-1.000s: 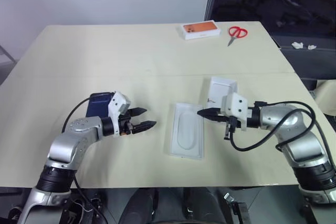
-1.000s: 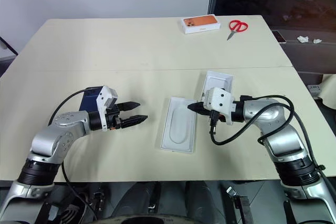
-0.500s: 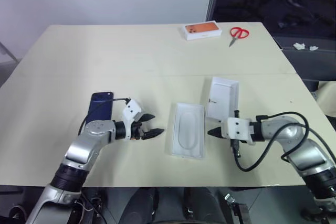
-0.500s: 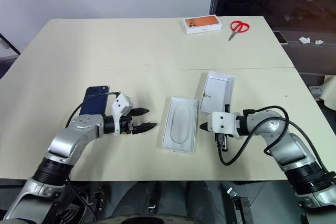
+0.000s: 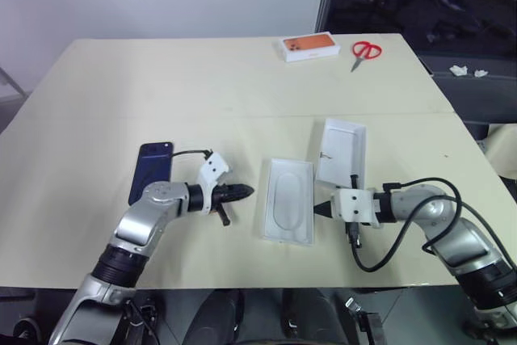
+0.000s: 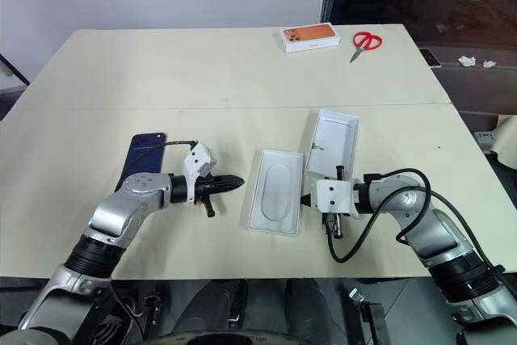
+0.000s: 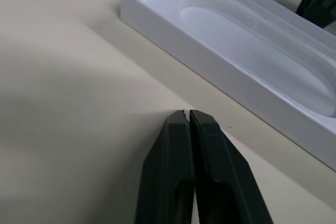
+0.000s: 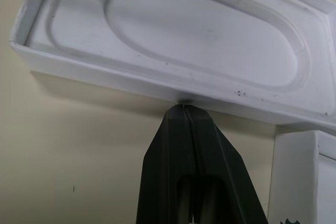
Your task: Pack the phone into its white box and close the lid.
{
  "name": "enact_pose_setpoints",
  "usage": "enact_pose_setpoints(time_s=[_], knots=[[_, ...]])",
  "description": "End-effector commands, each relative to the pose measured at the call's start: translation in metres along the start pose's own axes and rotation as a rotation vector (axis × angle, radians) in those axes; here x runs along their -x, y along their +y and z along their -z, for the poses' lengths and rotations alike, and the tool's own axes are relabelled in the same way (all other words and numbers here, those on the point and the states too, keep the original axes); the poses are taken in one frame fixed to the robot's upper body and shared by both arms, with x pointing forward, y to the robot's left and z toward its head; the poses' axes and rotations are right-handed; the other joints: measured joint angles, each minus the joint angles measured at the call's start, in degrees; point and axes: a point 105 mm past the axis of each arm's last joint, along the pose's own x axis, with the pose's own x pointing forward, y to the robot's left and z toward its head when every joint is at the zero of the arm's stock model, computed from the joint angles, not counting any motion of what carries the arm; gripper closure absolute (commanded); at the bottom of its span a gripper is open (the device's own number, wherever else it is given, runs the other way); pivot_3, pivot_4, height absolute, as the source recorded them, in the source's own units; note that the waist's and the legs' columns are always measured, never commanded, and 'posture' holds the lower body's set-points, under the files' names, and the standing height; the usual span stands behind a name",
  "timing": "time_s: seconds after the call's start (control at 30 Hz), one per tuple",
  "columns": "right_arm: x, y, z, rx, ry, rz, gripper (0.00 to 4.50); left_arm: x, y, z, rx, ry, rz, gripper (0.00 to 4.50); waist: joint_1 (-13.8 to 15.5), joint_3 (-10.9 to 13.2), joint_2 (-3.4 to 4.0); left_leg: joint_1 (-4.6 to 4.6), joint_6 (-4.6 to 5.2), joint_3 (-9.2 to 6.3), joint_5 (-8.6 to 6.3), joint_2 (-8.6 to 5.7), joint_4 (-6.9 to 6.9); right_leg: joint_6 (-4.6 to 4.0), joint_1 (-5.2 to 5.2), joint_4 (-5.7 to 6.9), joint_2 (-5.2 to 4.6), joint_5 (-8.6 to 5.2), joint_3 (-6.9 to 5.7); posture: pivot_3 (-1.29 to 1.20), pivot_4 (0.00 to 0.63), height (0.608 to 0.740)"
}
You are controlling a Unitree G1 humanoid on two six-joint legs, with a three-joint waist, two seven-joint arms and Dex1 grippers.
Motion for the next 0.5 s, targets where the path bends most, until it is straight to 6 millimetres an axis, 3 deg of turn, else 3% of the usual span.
enact_pose_setpoints(time_s=[0.03, 0.23, 0.5], knots=[[-0.004, -0.008, -0.013, 0.048, -0.033, 0.028, 4.50, -0.006, -0.002, 0.004, 0.029, -0.011, 0.001, 4.47, 0.0, 0.0, 0.00, 0.00, 0.00, 0.00, 0.00, 0.00, 0.00, 0.00, 0.00, 0.00, 0.00, 0.00, 0.00, 0.00, 0.150, 0.740], [-0.010, -0.013, -0.016, 0.071, -0.036, 0.033, 4.50, -0.012, -0.012, -0.001, 0.080, -0.016, 0.059, 4.47, 0.0, 0.0, 0.00, 0.00, 0.00, 0.00, 0.00, -0.01, 0.01, 0.00, 0.00, 0.01, 0.00, 0.00, -0.01, 0.00, 0.150, 0.740], [-0.021, -0.040, -0.030, 0.132, -0.073, 0.141, 4.50, -0.020, -0.009, -0.012, 0.063, -0.055, 0.036, 4.47, -0.1, 0.0, 0.00, 0.02, -0.03, 0.00, 0.01, 0.00, 0.02, 0.00, -0.01, 0.06, 0.03, 0.00, 0.00, 0.00, 0.150, 0.740]])
